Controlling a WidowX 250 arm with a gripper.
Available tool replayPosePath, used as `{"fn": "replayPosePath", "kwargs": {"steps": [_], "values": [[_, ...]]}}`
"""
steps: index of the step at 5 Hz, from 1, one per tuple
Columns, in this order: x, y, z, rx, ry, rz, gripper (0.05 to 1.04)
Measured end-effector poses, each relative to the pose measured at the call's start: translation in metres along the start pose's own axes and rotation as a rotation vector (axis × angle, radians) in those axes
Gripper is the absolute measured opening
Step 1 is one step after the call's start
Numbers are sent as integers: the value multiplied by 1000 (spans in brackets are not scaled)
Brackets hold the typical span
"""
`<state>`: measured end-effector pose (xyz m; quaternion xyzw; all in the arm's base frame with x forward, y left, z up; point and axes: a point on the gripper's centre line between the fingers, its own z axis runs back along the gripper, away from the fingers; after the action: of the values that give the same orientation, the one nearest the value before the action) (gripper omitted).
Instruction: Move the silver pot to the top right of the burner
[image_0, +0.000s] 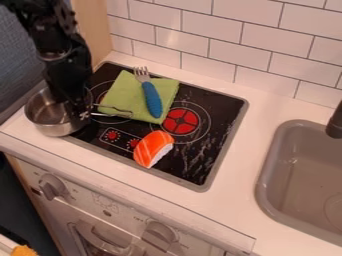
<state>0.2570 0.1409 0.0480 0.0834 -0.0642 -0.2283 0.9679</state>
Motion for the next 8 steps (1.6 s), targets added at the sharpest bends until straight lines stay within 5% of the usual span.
{"fn": "replayPosePath", "kwargs": {"steps": [2,4,5,8], "values": [[-11,-1,-24,-60,18,30,952],[-4,-2,-34,-10,39,-8,359],[-2,-3,-34,6,55,-6,147],[1,-15,-27,24,85,-57,79]]}}
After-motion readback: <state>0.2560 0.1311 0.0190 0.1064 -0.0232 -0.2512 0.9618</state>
